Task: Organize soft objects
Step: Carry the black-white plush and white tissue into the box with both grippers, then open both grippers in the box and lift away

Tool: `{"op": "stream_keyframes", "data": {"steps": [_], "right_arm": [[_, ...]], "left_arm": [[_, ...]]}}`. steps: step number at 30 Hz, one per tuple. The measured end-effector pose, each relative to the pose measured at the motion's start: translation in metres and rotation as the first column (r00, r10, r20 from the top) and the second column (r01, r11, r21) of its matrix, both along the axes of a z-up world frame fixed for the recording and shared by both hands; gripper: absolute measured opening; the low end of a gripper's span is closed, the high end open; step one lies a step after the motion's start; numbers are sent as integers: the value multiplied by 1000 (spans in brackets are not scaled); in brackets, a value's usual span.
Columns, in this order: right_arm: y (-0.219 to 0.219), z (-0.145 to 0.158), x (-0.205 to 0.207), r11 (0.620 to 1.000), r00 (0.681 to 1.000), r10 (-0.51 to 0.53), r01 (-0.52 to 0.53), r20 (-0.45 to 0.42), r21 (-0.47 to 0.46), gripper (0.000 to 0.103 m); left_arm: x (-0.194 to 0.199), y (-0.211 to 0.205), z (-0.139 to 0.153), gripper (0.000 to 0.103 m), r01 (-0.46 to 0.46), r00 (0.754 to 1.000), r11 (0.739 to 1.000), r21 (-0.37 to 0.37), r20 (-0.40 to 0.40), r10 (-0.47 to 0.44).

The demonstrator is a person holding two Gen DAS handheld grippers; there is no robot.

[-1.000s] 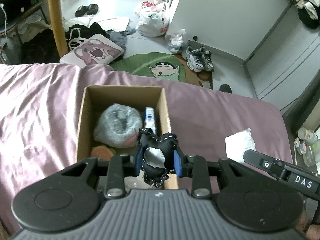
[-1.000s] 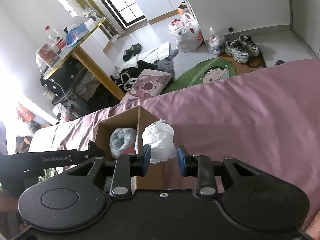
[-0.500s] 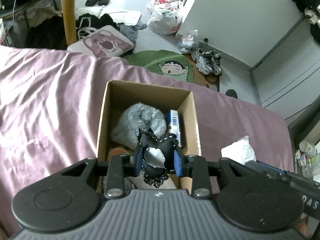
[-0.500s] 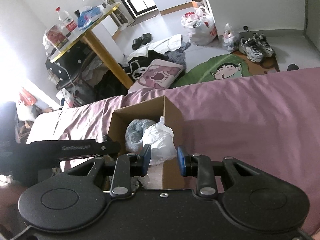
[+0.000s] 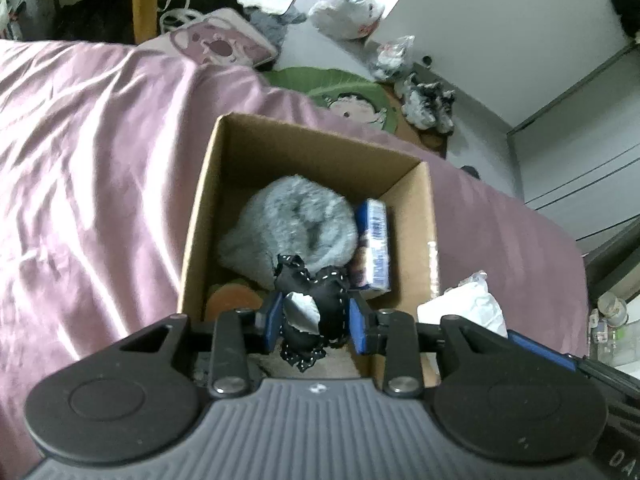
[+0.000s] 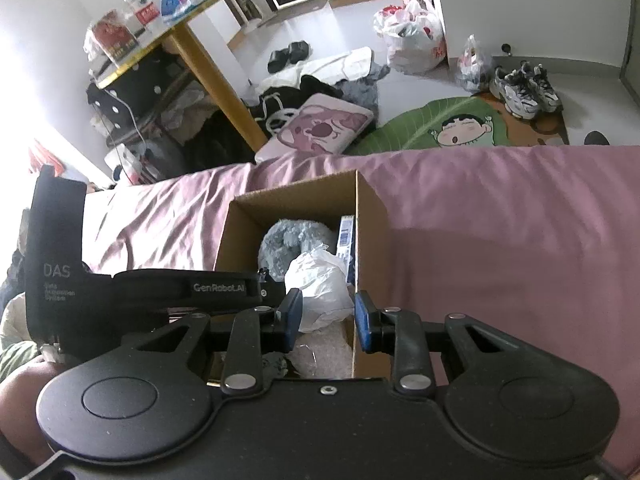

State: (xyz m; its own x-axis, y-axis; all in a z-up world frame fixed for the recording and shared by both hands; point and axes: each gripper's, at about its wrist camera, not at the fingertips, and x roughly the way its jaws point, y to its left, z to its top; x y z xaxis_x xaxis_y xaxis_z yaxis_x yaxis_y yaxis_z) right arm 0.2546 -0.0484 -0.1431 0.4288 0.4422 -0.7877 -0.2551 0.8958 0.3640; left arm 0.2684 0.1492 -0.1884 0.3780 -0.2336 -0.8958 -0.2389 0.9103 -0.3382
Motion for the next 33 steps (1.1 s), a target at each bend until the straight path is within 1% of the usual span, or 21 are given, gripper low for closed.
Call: {"op": "stream_keyframes", "data": {"steps": [3, 5, 6, 8, 15, 18, 21, 22, 23, 25, 28, 33], "right_arm": [[7, -3, 2, 1000, 1000, 8, -8, -12, -12, 28], [13, -5, 3, 1000, 1000, 13, -13, -16, -25, 28], [16, -6, 3, 999, 1000, 14, -15, -17, -35, 28], [20, -9, 4, 999, 1000, 18, -19, -19, -49, 28], [33, -18, 5, 995, 999, 27, -29, -25, -94, 29], [40, -22, 6, 991, 999, 16, -21, -32, -135, 29], [49, -26, 5, 986, 999, 11, -17, -35, -168, 31], [51, -26, 4, 984, 999, 19, -24, -27, -178, 33], [53, -25, 2, 982, 999, 27, -30, -19, -184, 38], [52, -22, -1, 985, 999, 35, -36, -10, -170, 42], [43, -15, -3, 988, 1000, 27, -27, -2, -152, 43], [19, -2, -10, 994, 1000, 14, -13, 14, -111, 51]], "left_arm": [[2, 8, -4, 39, -14, 1000, 1000, -12, -26, 14], [2, 13, -2, 47, -22, 1000, 1000, -16, -21, 22], [2, 16, -2, 54, -26, 1000, 1000, -18, -18, 25], [1, 21, 1, 58, -35, 999, 999, -15, -15, 35], [-2, 32, 10, 59, -59, 998, 998, -12, -6, 59], [-5, 34, 13, 59, -59, 998, 998, -12, -4, 59], [-7, 35, 15, 60, -53, 999, 999, -6, -3, 53], [-8, 34, 16, 61, -49, 999, 999, -2, -4, 49], [-8, 34, 17, 62, -47, 999, 999, 1, -6, 47], [-11, 33, 20, 71, -41, 999, 999, 16, -6, 41], [-13, 30, 26, 78, -26, 1000, 999, 31, -7, 26], [-19, 21, 35, 83, 16, 1000, 999, 46, -9, -15]]}}
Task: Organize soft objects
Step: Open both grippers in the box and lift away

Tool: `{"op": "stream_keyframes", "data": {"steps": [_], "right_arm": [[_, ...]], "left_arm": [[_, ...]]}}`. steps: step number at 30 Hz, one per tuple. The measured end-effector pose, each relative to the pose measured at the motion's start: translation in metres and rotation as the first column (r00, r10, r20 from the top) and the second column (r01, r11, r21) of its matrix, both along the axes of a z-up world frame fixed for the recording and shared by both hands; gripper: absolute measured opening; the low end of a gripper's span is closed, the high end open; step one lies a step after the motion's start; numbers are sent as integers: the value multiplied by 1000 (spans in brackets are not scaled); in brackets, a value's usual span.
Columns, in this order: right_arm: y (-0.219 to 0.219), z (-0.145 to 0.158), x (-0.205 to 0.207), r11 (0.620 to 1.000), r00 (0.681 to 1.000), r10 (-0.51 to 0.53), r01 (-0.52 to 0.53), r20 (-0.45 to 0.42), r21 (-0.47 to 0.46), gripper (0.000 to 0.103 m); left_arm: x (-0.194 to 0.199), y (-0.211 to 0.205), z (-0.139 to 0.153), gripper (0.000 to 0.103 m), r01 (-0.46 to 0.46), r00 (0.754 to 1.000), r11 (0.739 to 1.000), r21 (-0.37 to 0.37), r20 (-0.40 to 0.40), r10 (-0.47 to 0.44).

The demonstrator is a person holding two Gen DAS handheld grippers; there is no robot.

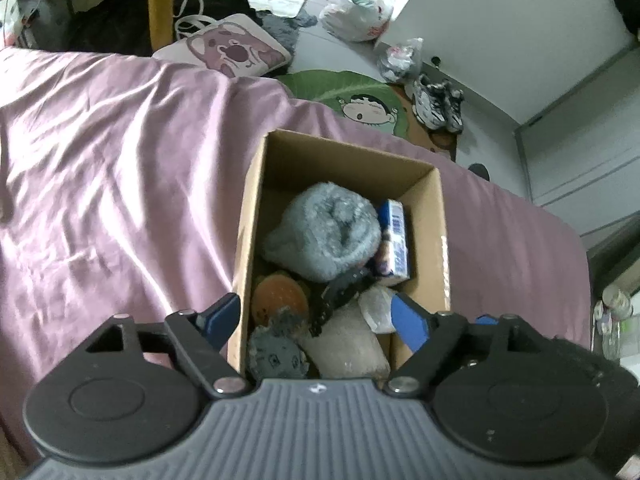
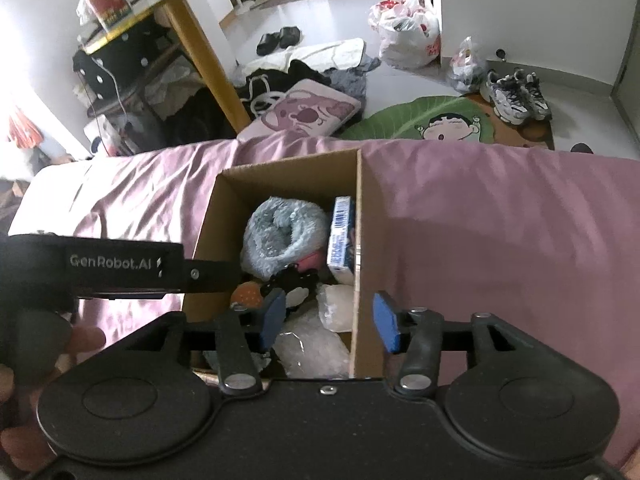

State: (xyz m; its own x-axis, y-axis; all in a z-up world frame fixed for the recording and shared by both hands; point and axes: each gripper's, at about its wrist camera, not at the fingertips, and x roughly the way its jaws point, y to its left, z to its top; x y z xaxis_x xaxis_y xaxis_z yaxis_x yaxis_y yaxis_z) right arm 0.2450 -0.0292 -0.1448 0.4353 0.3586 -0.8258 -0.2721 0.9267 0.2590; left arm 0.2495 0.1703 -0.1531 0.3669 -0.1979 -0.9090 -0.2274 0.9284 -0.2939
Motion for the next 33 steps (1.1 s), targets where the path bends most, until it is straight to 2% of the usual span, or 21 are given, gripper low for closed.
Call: {"op": "stream_keyframes", "data": {"steps": [4, 12, 14, 18, 22, 25, 33], "right_arm": [[-18, 8, -6, 1000, 1000, -11, 11, 16, 25, 58], [-49, 16, -18, 996, 998, -56, 54, 32, 68, 70], [-55, 19, -21, 995, 997, -66, 63, 39, 79, 79], [-67, 25, -28, 992, 995, -89, 84, 51, 89, 86], [-80, 30, -37, 990, 991, -114, 107, 64, 96, 98], [-91, 36, -44, 987, 989, -129, 120, 77, 106, 103], [-119, 49, -64, 982, 982, -153, 140, 108, 125, 103]], "left_arm": [[-6, -7, 8, 89, 10, 1000, 1000, 19, 0, -10], [-19, -22, 25, 92, 23, 1000, 997, 73, -4, -23], [-23, -27, 31, 95, 21, 1000, 996, 86, 3, -22], [-34, -36, 44, 99, 26, 999, 994, 105, 18, -29], [-44, -42, 54, 102, 23, 999, 994, 104, 41, -27], [-50, -50, 59, 102, 36, 998, 994, 107, 52, -41], [-72, -72, 77, 102, 60, 992, 989, 133, 103, -74]]}}
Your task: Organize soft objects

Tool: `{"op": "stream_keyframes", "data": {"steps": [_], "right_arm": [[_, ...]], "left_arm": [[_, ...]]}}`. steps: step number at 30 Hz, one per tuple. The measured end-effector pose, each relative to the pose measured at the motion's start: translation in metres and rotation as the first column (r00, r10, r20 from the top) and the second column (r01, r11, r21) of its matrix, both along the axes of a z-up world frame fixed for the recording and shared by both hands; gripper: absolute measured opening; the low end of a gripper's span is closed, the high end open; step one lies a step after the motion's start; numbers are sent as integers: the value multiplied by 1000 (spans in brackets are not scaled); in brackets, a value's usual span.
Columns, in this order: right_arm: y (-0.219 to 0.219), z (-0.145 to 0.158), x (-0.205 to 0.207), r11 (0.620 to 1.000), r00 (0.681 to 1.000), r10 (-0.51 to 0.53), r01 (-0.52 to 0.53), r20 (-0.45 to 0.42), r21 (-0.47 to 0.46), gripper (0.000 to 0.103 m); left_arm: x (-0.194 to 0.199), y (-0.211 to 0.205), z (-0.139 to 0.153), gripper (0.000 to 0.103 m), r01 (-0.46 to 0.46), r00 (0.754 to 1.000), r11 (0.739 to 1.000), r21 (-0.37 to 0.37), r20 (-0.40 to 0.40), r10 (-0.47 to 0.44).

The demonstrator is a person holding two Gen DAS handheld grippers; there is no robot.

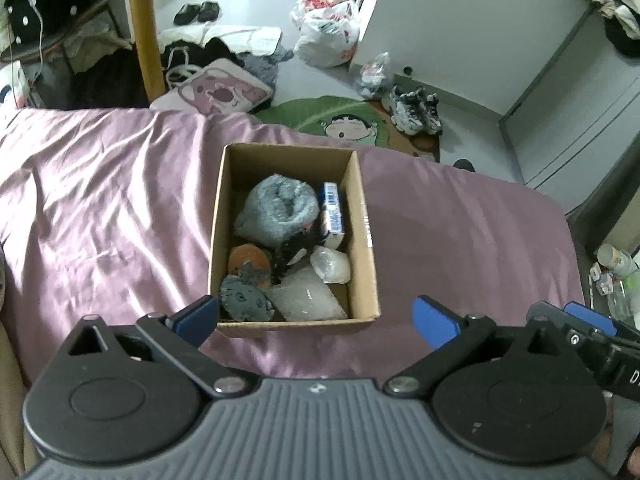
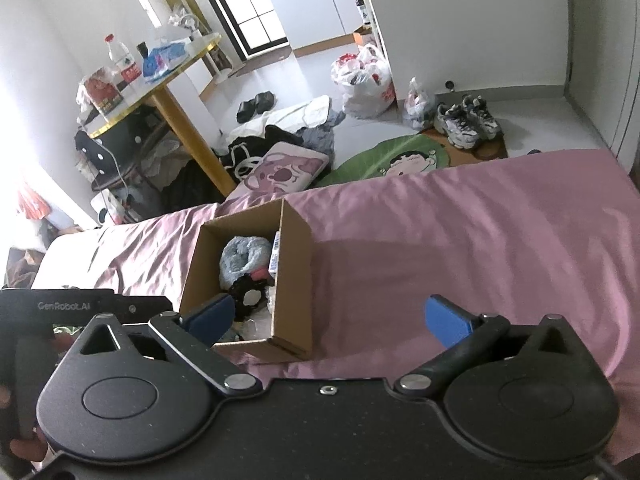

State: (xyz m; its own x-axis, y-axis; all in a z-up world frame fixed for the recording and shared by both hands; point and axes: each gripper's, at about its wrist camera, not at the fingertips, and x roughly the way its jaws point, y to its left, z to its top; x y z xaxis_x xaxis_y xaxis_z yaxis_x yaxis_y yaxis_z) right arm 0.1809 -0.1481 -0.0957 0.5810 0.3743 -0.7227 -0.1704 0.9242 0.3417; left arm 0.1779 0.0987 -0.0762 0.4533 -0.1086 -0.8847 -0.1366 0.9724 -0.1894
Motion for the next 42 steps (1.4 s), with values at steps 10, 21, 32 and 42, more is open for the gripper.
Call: {"op": "stream_keyframes", "data": {"steps": [10, 21, 32, 42], "right_arm": [[-37, 17, -27, 999, 998, -35, 34, 46, 14, 103], [-65, 39, -62, 999, 996, -47, 48, 76, -6, 103], [-76, 52, -96, 996, 995, -75, 77, 69, -34, 103], [-77, 64, -117, 994, 994, -79, 84, 79, -66, 103]], "left_arm": [[-27, -24, 27, 102, 25, 997, 1000, -1, 76, -24], [-61, -43, 45, 102, 68, 989, 998, 7, 129, -68], [-95, -56, 60, 102, 105, 979, 994, 21, 173, -107], [-118, -60, 70, 102, 116, 974, 992, 46, 190, -123]]}}
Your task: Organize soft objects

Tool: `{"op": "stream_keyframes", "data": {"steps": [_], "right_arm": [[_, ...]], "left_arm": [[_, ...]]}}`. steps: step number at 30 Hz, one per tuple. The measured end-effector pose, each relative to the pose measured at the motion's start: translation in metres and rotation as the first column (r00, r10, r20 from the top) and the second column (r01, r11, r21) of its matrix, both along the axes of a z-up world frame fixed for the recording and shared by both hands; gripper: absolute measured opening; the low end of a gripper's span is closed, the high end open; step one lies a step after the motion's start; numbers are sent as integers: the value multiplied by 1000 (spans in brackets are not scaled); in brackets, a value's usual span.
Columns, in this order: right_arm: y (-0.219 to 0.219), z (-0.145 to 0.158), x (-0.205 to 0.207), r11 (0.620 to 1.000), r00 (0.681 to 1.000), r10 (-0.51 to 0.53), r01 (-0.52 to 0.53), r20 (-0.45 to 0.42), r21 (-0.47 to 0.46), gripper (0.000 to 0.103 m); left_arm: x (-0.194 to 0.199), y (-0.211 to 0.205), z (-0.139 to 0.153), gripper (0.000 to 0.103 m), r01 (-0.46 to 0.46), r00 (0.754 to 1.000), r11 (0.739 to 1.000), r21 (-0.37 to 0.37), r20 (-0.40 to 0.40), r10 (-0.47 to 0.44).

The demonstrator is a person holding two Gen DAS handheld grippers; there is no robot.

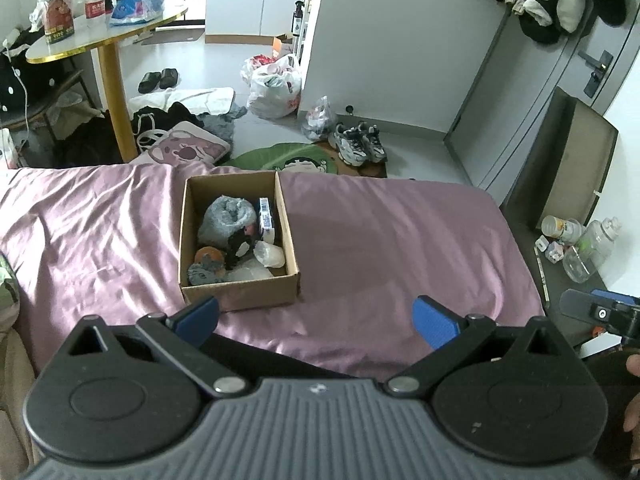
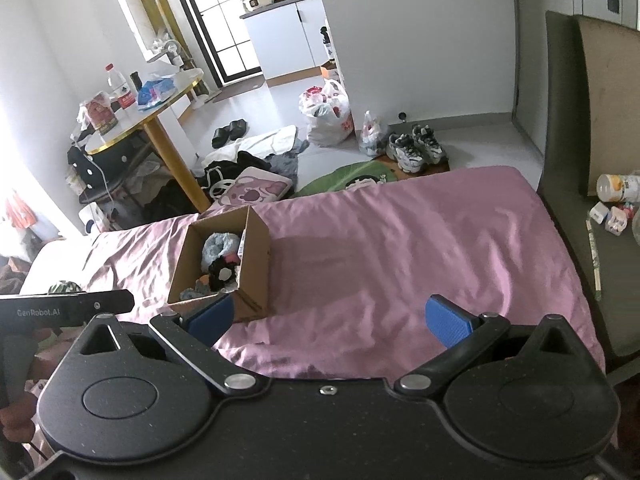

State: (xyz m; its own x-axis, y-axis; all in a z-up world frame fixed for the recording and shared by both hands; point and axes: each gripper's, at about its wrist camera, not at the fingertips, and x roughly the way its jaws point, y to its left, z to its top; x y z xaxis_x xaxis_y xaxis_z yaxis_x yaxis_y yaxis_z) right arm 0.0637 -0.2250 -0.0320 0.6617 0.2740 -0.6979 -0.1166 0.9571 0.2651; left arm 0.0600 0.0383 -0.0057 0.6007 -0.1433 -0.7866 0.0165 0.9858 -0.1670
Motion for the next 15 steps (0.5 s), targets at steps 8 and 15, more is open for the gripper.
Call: {"op": "stream_keyframes", "data": {"steps": [8, 15], "right_arm": [[1, 1, -9, 999, 999, 36, -36, -3, 11, 103], [7, 5, -15, 997, 997, 75, -75, 9, 1, 103]], "left_arm": [[-17, 2, 6, 102, -14, 1000, 1000, 24, 23, 13], [-24, 5, 10, 102, -34, 999, 999, 34, 39, 33]]}}
